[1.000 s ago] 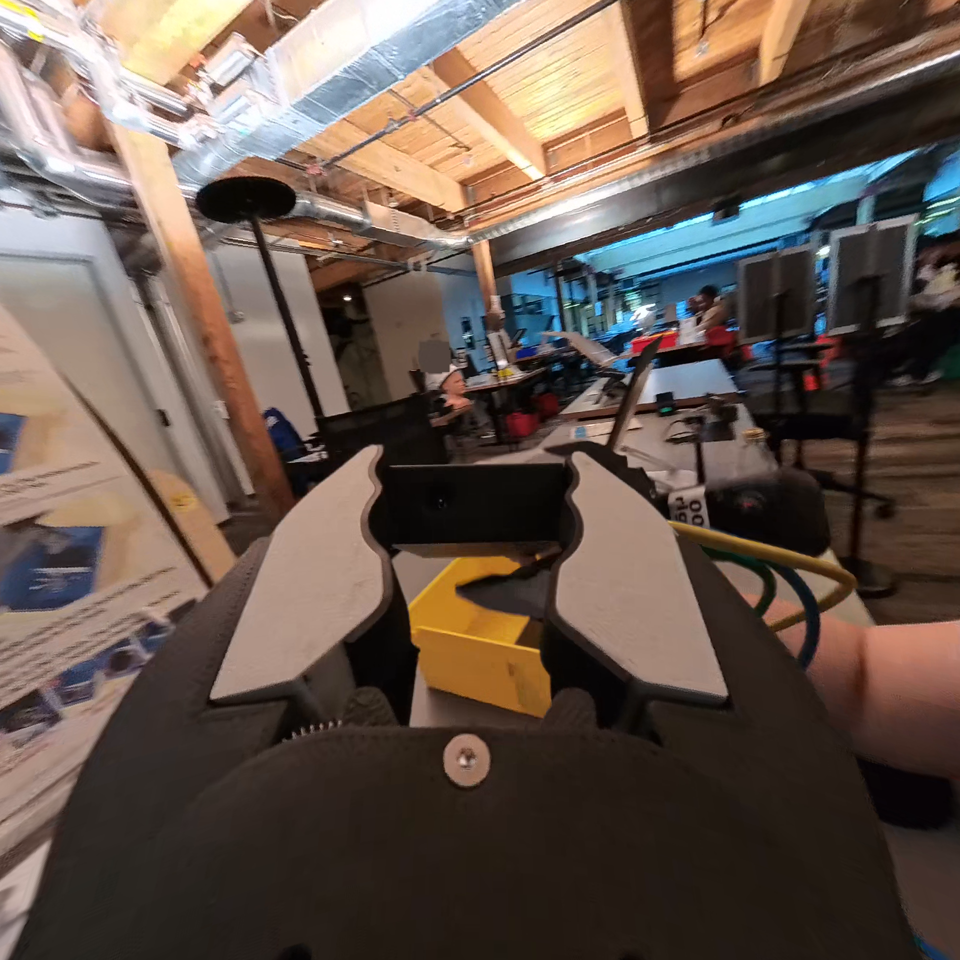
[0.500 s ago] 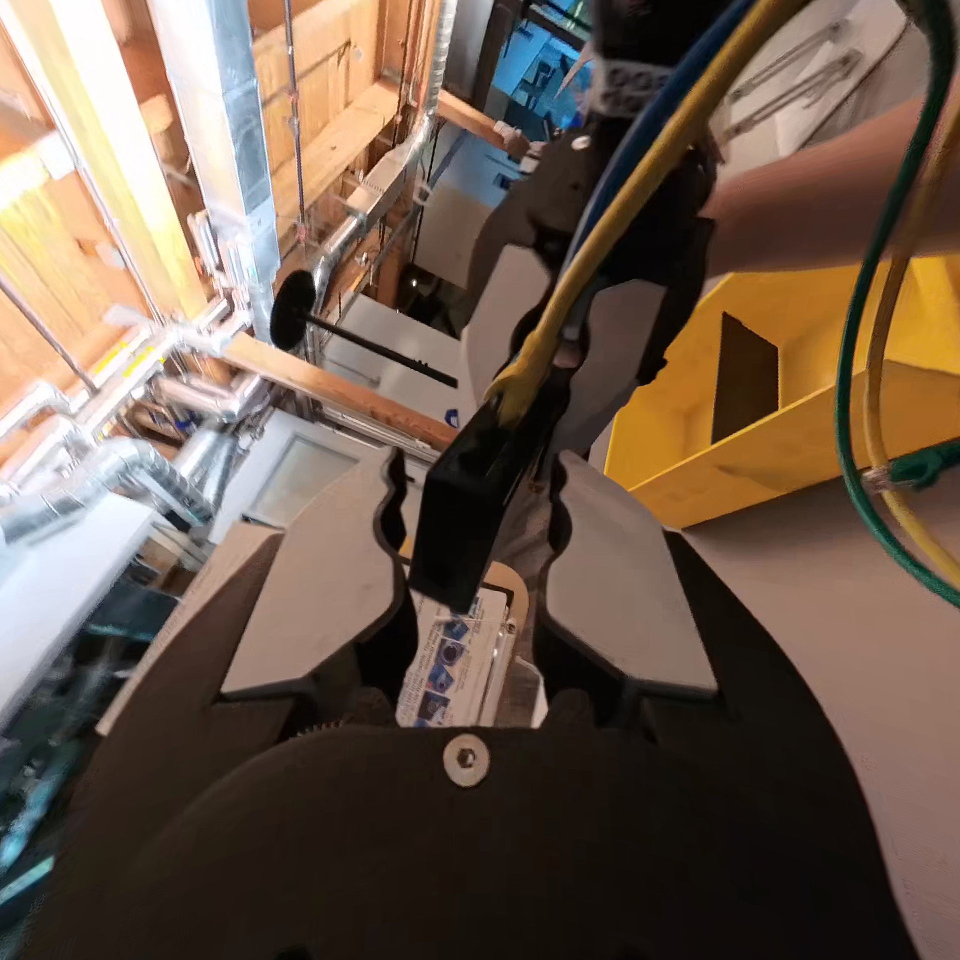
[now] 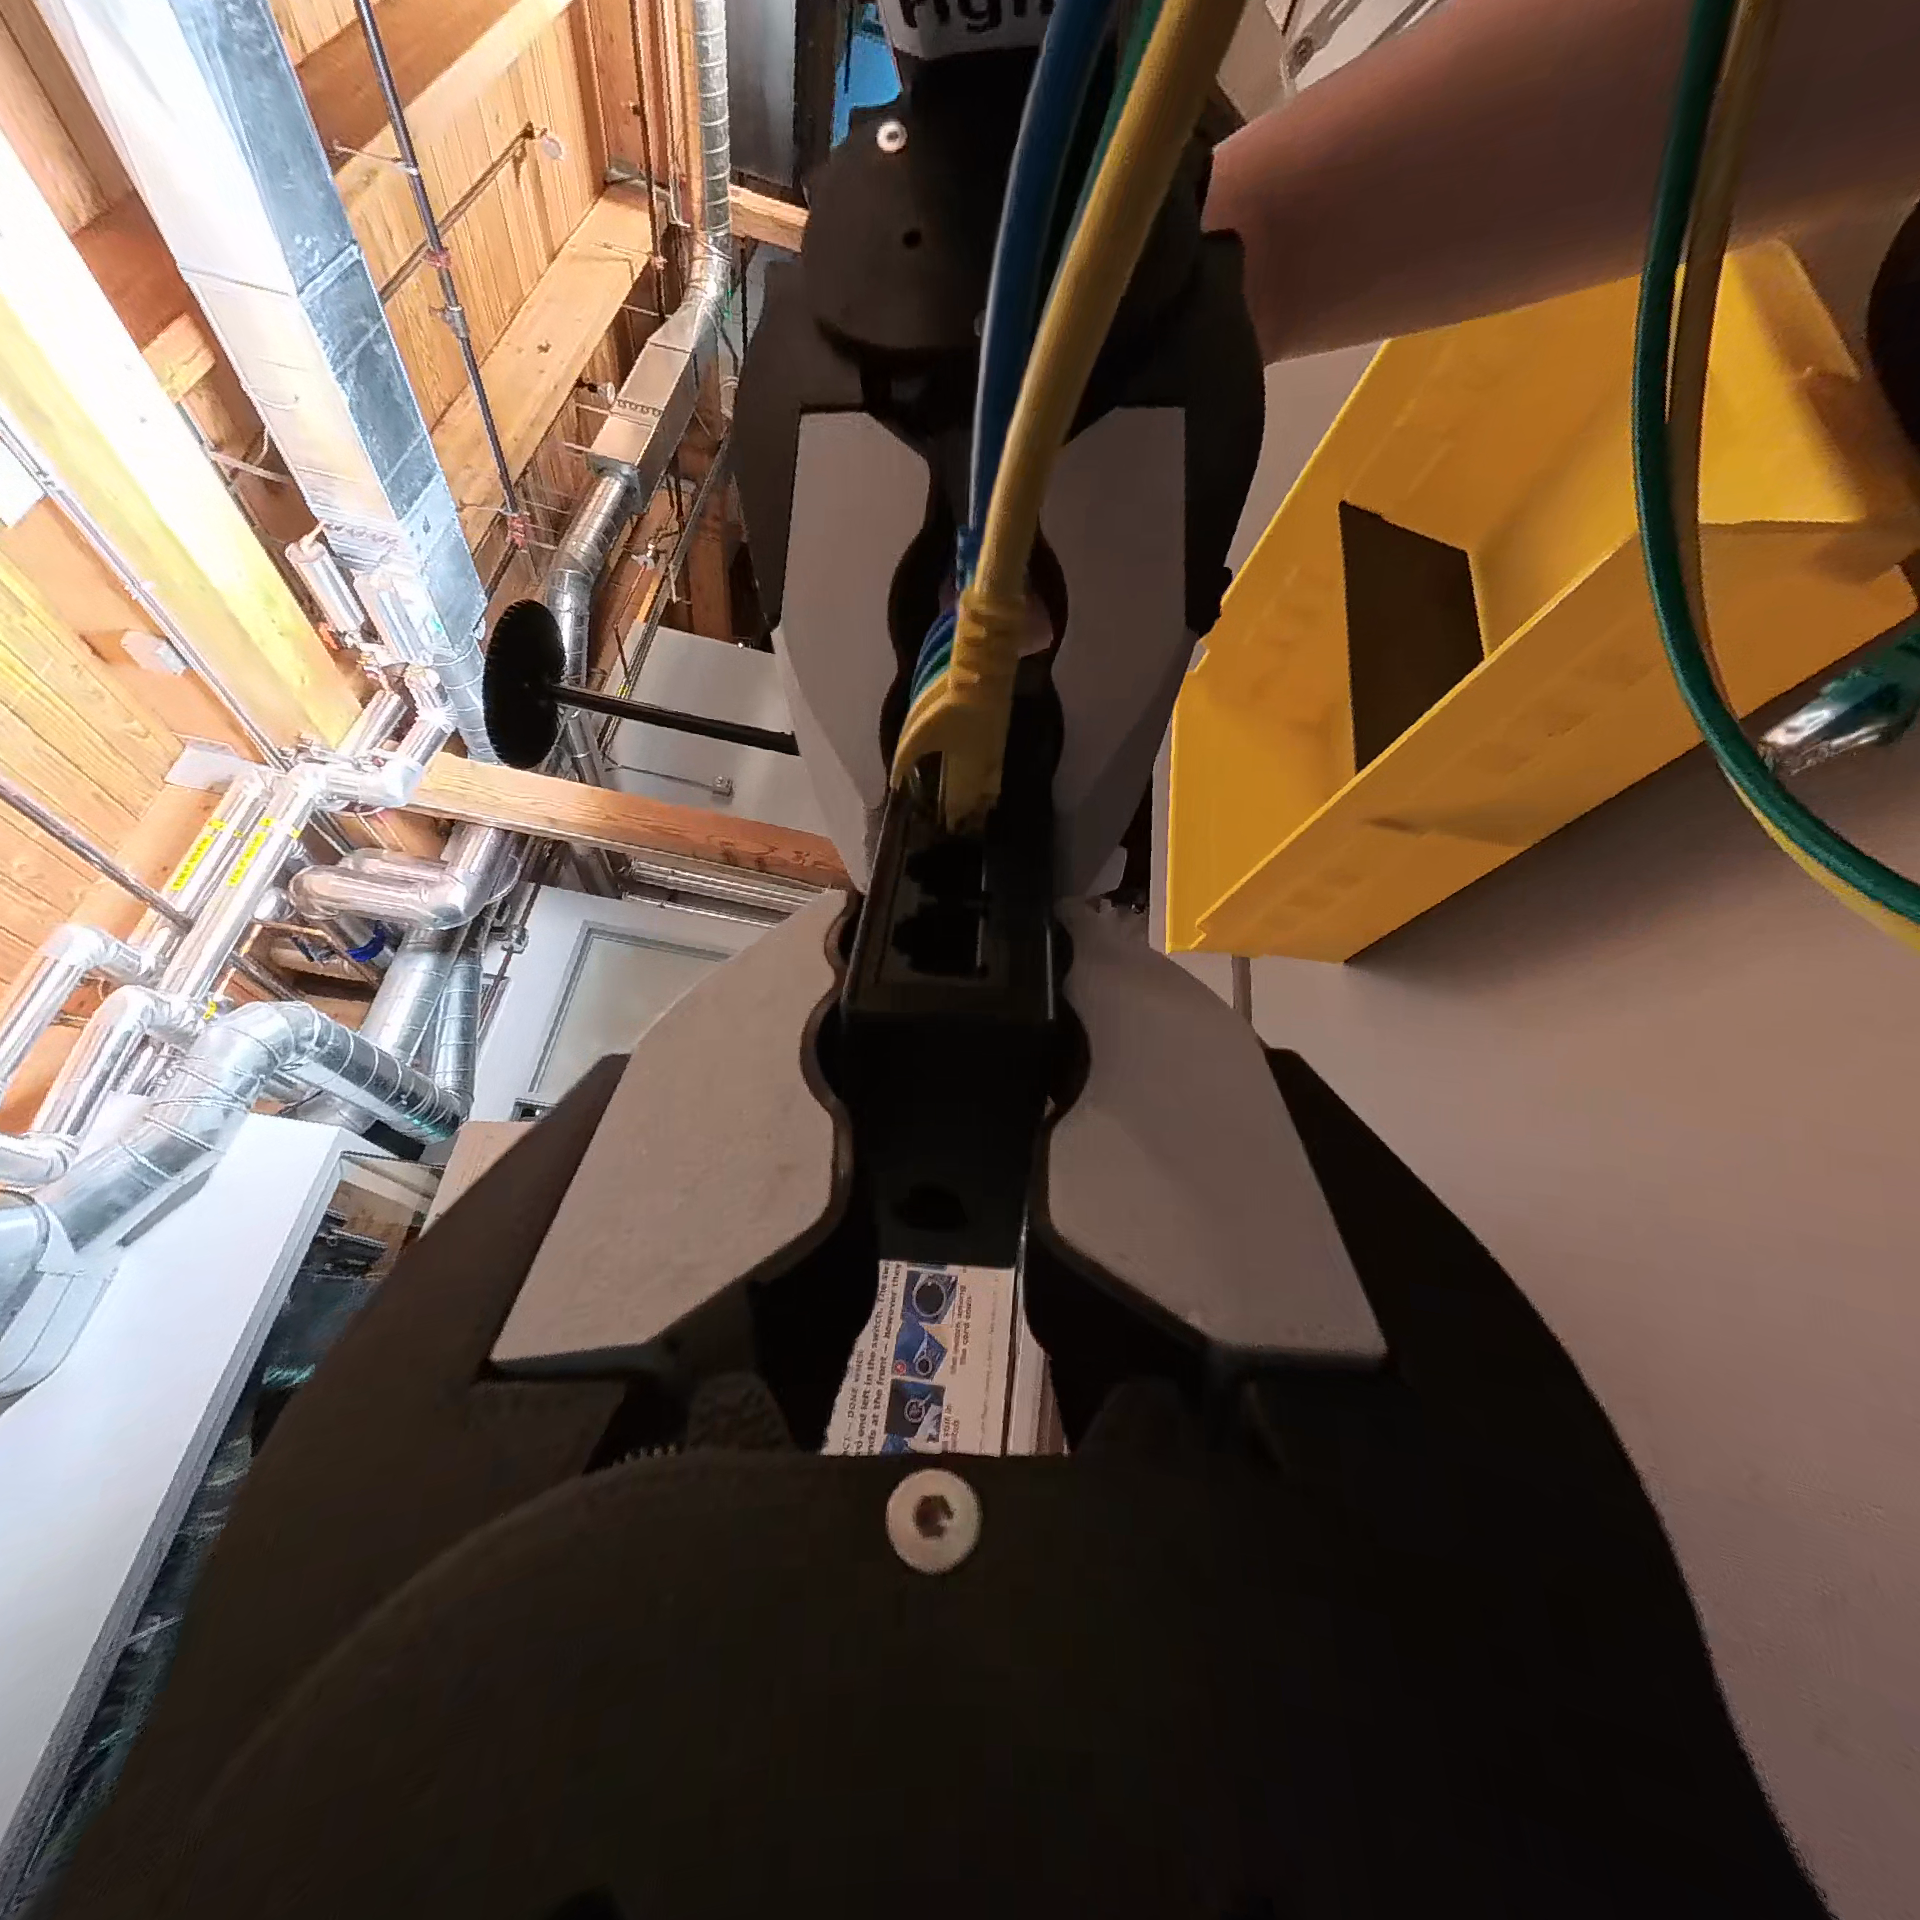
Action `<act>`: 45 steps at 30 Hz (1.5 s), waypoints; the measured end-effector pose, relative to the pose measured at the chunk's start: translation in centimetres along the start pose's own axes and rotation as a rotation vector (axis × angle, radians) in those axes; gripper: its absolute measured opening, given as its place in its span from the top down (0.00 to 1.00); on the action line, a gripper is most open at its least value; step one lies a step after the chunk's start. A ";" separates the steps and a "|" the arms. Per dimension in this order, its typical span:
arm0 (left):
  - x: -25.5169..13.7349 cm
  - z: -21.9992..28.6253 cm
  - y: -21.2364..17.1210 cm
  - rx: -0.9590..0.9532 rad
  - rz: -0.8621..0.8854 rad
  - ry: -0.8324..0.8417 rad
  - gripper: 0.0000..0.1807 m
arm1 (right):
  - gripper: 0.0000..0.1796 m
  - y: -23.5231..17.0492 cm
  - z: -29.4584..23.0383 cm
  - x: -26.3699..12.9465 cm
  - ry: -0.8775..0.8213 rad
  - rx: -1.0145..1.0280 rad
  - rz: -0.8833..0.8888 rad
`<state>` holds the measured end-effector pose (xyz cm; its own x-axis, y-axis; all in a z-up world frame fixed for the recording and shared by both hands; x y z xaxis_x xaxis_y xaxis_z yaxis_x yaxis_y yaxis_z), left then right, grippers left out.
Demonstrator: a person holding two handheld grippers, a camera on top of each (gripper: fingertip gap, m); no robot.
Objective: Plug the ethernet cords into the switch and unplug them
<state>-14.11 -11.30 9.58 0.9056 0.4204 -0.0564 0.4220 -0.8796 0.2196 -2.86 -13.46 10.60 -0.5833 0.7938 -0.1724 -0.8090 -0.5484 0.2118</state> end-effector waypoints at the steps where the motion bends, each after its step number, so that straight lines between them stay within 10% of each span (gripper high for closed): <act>1: 0.0 0.0 -0.1 0.019 -0.014 0.015 0.84 | 0.84 0.0 0.0 0.1 -0.008 -0.001 -0.005; 27: 2.1 -2.2 -5.5 0.119 -0.450 0.266 0.84 | 0.88 -7.3 4.1 -2.6 -0.248 0.357 -0.365; 32: 1.8 -3.0 -7.1 0.107 -0.526 0.279 0.84 | 0.84 -0.6 6.6 -6.5 -0.388 0.357 -0.224; 38: 1.4 -3.6 -8.3 0.069 -0.626 0.270 0.84 | 0.81 7.7 3.5 -3.7 -0.133 0.263 -0.179; 45: 2.1 -2.9 -8.4 0.089 -0.691 0.213 0.84 | 0.79 4.1 2.0 1.3 -0.152 0.089 -0.365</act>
<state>-15.83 -2.40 10.49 0.4068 0.9127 0.0394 0.9046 -0.4084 0.1218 -6.74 -14.16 13.12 -0.2359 0.9657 -0.1087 -0.9475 -0.2037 0.2464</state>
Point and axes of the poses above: each gripper's, where its closed fingertips meet, x out along the fingers, y out of its top, z = x × y across the jaws, the point moved 7 cm from there along -x, back along the fingers, and after that the axes turned 14 degrees about -z, right-handed, at the moved point
